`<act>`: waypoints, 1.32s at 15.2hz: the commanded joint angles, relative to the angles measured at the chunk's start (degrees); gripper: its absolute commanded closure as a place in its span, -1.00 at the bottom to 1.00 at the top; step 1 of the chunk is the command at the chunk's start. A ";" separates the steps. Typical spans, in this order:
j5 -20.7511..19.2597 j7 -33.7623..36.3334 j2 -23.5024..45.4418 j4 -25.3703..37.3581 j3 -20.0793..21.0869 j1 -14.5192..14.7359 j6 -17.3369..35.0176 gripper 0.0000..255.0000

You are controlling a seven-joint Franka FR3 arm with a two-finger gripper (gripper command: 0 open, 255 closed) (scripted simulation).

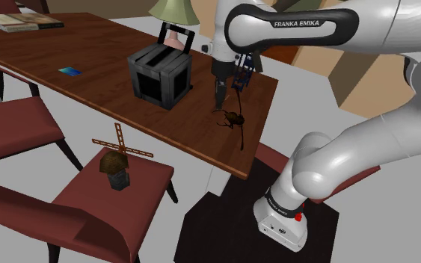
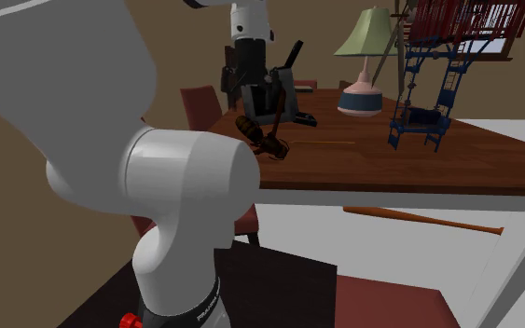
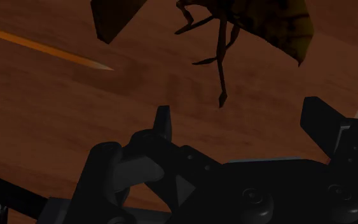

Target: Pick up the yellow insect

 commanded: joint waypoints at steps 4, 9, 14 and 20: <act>-0.02 -1.25 1.27 -2.91 -0.52 0.23 4.16 -1.00; -0.05 -1.13 1.71 -4.51 -0.53 0.25 6.19 1.00; -0.03 -1.12 1.73 -4.45 -0.52 0.26 6.15 1.00; -0.04 -1.24 1.34 -3.30 -0.53 0.22 4.62 1.00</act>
